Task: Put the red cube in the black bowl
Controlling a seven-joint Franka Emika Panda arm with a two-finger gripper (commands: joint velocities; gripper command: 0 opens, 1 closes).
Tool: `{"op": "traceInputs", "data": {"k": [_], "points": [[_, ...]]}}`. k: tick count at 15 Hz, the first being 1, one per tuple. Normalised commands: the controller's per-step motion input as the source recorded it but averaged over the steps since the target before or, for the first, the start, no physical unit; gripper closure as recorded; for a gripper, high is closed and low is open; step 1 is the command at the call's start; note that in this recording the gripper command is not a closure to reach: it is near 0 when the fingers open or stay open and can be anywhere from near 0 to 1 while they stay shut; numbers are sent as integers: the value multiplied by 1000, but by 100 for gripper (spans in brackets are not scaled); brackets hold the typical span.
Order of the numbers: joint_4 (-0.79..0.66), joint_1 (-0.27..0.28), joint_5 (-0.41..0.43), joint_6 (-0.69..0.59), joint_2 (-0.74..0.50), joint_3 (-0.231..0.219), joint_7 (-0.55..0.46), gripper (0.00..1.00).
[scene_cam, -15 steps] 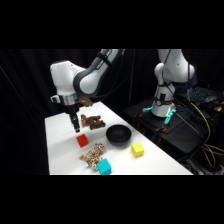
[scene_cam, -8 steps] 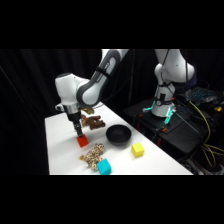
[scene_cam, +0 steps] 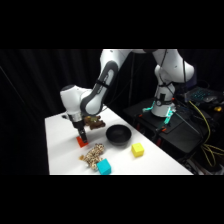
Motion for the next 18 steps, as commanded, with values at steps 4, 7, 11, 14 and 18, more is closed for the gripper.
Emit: {"op": "traceInputs", "data": {"k": [4,7,11,14,18], "points": [[196,-104,67,99,131,118,-173,100],[141,-44,51,98,18,91,-111,100],[-111,47,-4,90,-166,3,13,100],[-577,155,-66,28,-591,-104,200,100],[-744,252,-194,-118,-854,-201,338,100]]}}
